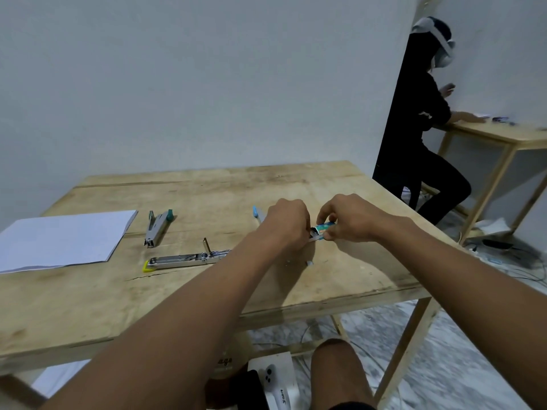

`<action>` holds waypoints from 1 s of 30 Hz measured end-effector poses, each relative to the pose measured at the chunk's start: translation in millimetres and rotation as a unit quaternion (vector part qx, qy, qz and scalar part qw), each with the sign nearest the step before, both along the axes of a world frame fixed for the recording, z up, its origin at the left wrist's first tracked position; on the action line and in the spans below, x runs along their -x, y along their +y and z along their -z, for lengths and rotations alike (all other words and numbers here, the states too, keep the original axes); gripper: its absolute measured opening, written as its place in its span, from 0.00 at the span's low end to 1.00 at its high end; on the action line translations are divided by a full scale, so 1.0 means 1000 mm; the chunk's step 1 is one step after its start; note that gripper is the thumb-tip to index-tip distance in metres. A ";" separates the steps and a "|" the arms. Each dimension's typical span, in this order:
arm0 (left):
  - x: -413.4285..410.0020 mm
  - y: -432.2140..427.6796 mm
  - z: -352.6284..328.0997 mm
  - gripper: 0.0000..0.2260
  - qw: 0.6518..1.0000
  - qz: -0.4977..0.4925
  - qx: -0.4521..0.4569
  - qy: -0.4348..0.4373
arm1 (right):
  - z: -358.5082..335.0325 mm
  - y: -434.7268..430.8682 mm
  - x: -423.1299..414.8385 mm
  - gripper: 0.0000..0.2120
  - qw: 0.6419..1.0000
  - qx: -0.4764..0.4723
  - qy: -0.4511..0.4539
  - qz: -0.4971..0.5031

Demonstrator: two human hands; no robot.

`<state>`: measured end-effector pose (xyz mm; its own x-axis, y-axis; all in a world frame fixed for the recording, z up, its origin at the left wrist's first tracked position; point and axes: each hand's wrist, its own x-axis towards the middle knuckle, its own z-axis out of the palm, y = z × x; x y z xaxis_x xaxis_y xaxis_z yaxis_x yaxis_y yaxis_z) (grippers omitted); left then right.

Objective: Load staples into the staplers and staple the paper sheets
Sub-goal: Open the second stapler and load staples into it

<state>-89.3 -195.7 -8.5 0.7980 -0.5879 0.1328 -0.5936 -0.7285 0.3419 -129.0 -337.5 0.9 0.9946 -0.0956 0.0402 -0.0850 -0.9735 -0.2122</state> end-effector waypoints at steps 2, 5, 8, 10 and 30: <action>0.000 -0.001 -0.002 0.11 1.000 0.008 -0.015 -0.008 | 0.000 0.000 0.000 0.12 1.000 0.000 0.001 0.002; -0.002 0.000 -0.005 0.10 0.999 0.022 -0.038 -0.015 | 0.000 0.000 0.001 0.12 1.000 -0.004 0.002 0.006; -0.005 0.004 -0.007 0.08 0.999 0.032 -0.037 -0.021 | 0.001 0.000 0.001 0.13 1.000 -0.008 0.004 0.006; -0.006 0.004 -0.008 0.08 0.997 0.046 -0.050 -0.029 | 0.001 0.000 0.001 0.13 1.000 -0.011 0.004 0.006; -0.021 0.001 0.006 0.10 0.999 0.030 -0.023 -0.019 | -0.001 -0.001 0.000 0.13 1.000 -0.017 0.006 0.002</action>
